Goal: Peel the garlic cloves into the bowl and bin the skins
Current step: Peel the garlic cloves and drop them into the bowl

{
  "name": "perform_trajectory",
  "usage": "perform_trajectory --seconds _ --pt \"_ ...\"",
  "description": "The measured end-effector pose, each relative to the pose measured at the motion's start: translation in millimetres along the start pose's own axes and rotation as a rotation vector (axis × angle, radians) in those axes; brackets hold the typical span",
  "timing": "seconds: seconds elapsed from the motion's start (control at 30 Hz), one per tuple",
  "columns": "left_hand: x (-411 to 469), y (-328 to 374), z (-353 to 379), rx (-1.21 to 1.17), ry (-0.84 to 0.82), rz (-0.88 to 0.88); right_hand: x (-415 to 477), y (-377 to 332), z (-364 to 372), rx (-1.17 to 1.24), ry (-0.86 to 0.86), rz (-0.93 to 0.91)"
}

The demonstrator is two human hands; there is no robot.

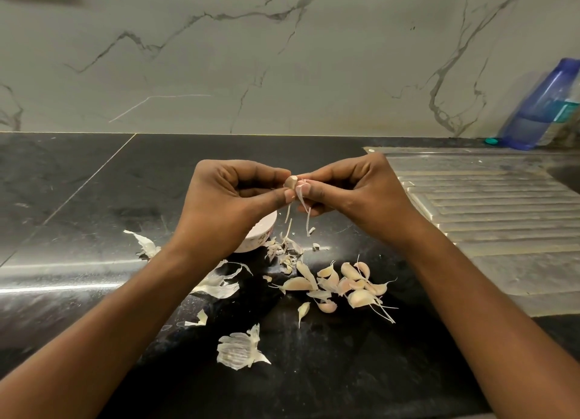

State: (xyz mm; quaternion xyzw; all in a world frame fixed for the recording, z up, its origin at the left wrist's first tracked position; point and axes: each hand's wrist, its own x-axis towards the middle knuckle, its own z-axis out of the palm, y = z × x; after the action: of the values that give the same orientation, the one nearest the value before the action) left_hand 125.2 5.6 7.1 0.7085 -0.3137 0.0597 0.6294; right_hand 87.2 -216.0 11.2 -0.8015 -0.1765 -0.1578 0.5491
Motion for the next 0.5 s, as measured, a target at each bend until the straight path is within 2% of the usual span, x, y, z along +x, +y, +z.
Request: perform_trajectory --seconds 0.13,0.5 --pt "-0.5 1.9 -0.4 -0.015 0.005 -0.01 -1.5 1.1 3.0 -0.1 0.014 -0.074" --pt "-2.6 2.2 1.5 -0.069 -0.024 -0.06 -4.2 1.0 6.6 -0.124 0.027 -0.112"
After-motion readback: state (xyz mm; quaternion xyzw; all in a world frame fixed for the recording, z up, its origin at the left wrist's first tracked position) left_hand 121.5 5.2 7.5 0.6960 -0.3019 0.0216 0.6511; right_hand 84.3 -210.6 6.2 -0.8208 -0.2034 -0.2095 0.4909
